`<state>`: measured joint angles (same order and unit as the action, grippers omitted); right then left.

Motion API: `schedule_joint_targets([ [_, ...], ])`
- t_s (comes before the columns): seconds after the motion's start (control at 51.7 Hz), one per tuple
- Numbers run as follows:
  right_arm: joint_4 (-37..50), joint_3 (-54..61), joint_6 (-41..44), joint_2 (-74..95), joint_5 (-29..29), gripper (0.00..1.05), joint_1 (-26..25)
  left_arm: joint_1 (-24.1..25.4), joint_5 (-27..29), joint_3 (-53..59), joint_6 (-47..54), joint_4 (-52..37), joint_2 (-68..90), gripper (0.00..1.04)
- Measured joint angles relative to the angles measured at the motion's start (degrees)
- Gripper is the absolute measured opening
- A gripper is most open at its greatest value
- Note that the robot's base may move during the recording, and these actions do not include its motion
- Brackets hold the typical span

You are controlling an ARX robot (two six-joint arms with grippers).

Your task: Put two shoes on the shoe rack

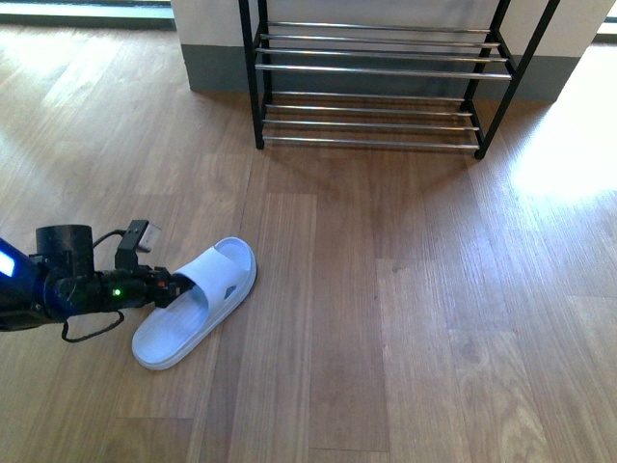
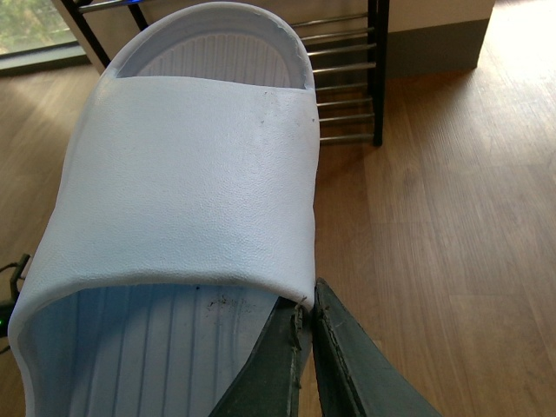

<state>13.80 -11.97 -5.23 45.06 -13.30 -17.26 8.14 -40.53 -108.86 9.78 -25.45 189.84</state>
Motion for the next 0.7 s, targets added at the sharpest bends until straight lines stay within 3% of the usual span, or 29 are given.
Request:
schedule_joint_targets([
  [0.193, 0.0, 0.0, 0.0, 0.0, 0.0, 0.01, 0.0, 0.0, -0.3, -0.4, -0.3, -3.5, 0.8, 0.11],
  [0.309, 0.0, 0.0, 0.0, 0.0, 0.0, 0.01, 0.0, 0.1, 2.5, 1.4, -2.9, -11.0, 0.7, 0.11],
  [0.445, 0.0, 0.0, 0.0, 0.0, 0.0, 0.01, 0.0, 0.3, 10.1, 5.8, -8.6, -21.1, -0.5, 0.1],
  [0.522, 0.0, 0.0, 0.0, 0.0, 0.0, 0.01, 0.0, 1.4, 17.7, 7.8, -10.6, -24.9, -2.3, 0.1],
  [0.619, 0.0, 0.0, 0.0, 0.0, 0.0, 0.01, 0.0, 4.6, 20.1, 11.1, -11.2, -26.6, -5.0, 0.09],
  [0.696, 0.0, 0.0, 0.0, 0.0, 0.2, 0.01, 0.0, 7.1, 23.0, 19.8, -11.6, -30.0, -11.6, 0.09],
])
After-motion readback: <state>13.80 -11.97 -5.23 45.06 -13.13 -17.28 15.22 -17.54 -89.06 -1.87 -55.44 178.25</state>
